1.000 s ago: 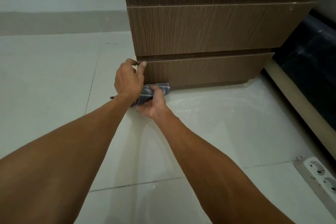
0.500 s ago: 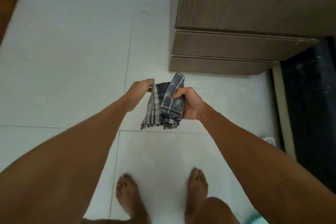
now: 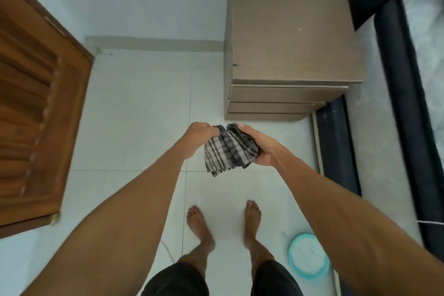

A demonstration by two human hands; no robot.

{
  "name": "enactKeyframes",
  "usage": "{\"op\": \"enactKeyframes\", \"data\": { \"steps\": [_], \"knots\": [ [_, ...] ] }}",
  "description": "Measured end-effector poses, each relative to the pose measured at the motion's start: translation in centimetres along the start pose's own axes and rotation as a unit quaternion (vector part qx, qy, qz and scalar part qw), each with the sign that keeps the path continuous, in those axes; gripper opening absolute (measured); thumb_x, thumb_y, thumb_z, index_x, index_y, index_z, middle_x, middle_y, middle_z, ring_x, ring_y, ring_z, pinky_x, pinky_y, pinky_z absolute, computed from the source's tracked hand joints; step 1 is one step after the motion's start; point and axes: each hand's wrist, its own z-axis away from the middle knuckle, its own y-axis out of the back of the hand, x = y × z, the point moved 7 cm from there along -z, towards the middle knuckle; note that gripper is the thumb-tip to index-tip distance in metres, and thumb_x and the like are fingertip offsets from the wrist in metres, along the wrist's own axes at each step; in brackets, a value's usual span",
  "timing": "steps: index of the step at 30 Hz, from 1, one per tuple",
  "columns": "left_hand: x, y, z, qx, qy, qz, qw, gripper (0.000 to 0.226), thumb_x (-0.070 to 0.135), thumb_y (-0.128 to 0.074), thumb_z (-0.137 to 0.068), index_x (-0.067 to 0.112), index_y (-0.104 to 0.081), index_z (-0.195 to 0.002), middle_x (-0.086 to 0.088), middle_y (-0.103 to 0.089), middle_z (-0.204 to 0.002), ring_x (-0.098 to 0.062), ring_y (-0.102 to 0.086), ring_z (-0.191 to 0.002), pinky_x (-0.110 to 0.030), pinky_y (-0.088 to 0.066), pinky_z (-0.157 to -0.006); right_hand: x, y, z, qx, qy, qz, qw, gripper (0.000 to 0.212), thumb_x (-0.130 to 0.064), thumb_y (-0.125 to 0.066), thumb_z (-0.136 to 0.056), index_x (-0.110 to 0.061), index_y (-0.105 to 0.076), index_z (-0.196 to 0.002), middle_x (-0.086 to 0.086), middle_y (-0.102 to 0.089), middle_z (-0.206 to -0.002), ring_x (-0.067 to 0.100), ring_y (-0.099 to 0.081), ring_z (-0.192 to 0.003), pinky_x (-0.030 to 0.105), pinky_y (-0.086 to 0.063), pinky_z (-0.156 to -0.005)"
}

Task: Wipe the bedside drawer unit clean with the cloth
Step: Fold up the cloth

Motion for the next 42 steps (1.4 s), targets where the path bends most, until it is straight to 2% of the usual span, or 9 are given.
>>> {"op": "enactKeyframes", "data": {
  "steps": [4,6,11,14,22,28,32,36,42],
  "knots": [
    [4.9,1.9,5.2,-0.011,-0.022,0.005,1.0,0.012,0.014,-0.065,-0.08,0.014,-0.053,-0.076,-0.007,-0.056,-0.085,-0.018,-0.05,-0.08,-0.03,-0.04,-0.074,-2.5,-1.9,6.3,0.026,0.059,-0.076,0.995,0.028,-0.03,-0.064,-0.094,-0.003,-0.069,-0.101,0.018,-0.074,-0.102,0.028,-0.068,-0.092,0.04,-0.057,-0.085],
    [7.1,2.6,7.2,-0.02,-0.035,0.007,0.999,0.015,0.012,-0.064,-0.082,0.016,-0.052,-0.074,-0.006,-0.057,-0.085,-0.017,-0.05,-0.08,-0.028,-0.041,-0.072,-3.3,-2.2,7.8,0.05,0.093,-0.104,0.989,0.018,-0.012,-0.063,-0.094,-0.001,-0.061,-0.109,0.024,-0.067,-0.118,0.03,-0.065,-0.096,0.039,-0.06,-0.076],
    [11.5,3.2,10.8,-0.053,-0.076,0.027,0.995,0.007,0.006,-0.062,-0.083,0.012,-0.059,-0.084,-0.007,-0.064,-0.087,-0.02,-0.06,-0.085,-0.035,-0.052,-0.086,-5.8,-4.5,10.5,0.07,0.143,-0.098,0.982,0.025,0.005,-0.052,-0.095,-0.003,-0.059,-0.118,0.021,-0.067,-0.112,0.028,-0.066,-0.092,0.037,-0.059,-0.072],
    [13.0,3.9,12.1,-0.041,-0.073,0.051,0.995,0.009,0.016,-0.06,-0.082,0.013,-0.062,-0.091,-0.006,-0.066,-0.096,-0.019,-0.059,-0.093,-0.034,-0.045,-0.087,-7.4,-5.5,12.2,0.1,0.176,-0.075,0.977,0.019,0.011,-0.048,-0.093,-0.003,-0.061,-0.098,0.019,-0.065,-0.098,0.025,-0.062,-0.082,0.034,-0.056,-0.068],
    [13.9,4.0,13.2,-0.11,-0.002,0.082,0.991,0.087,0.082,-0.048,-0.071,0.021,-0.045,-0.133,-0.006,-0.054,-0.133,-0.029,-0.047,-0.128,-0.047,-0.032,-0.103,-10.9,-6.7,16.7,0.084,0.247,-0.085,0.962,0.02,-0.006,-0.06,-0.085,-0.01,-0.061,-0.066,0.01,-0.064,-0.08,0.023,-0.058,-0.074,0.041,-0.051,-0.082],
    [15.7,4.0,12.6,-0.037,-0.022,0.075,0.996,0.053,0.025,-0.077,-0.079,0.003,-0.057,-0.123,-0.01,-0.064,-0.125,-0.026,-0.057,-0.111,-0.045,-0.038,-0.105,-12.4,-5.2,17.6,0.144,0.258,0.01,0.955,0.015,-0.017,-0.068,-0.089,-0.015,-0.064,-0.075,0.007,-0.065,-0.084,0.021,-0.062,-0.079,0.028,-0.051,-0.058],
    [18.2,2.9,12.0,-0.043,-0.06,0.09,0.993,0.039,0.016,-0.075,-0.081,0.01,-0.061,-0.117,-0.005,-0.062,-0.117,-0.022,-0.053,-0.111,-0.04,-0.036,-0.103,-13.6,-3.8,16.6,0.161,0.255,0.03,0.953,0.009,-0.012,-0.07,-0.088,-0.017,-0.065,-0.094,0.01,-0.066,-0.102,0.024,-0.061,-0.092,0.031,-0.052,-0.063],
    [20.3,1.8,10.1,-0.047,-0.071,0.116,0.99,0.041,0.011,-0.072,-0.083,0.007,-0.061,-0.122,-0.004,-0.063,-0.108,-0.018,-0.053,-0.102,-0.034,-0.037,-0.091,-15.5,-3.3,15.1,0.13,0.206,0.188,0.951,0.048,-0.024,-0.079,-0.08,-0.029,-0.058,-0.123,0.007,-0.067,-0.114,0.023,-0.063,-0.099,0.031,-0.05,-0.066],
    [22.9,0.1,5.6,-0.016,-0.068,0.125,0.99,0.049,0.014,-0.074,-0.081,0.005,-0.06,-0.128,-0.004,-0.063,-0.119,-0.016,-0.054,-0.103,-0.032,-0.037,-0.091,-19.9,-0.2,11.0,0.165,0.206,0.347,0.9,0.013,-0.011,-0.072,-0.083,-0.014,-0.073,-0.095,0.003,-0.07,-0.09,0.015,-0.062,-0.078,0.021,-0.046,-0.062]
  ]
}}
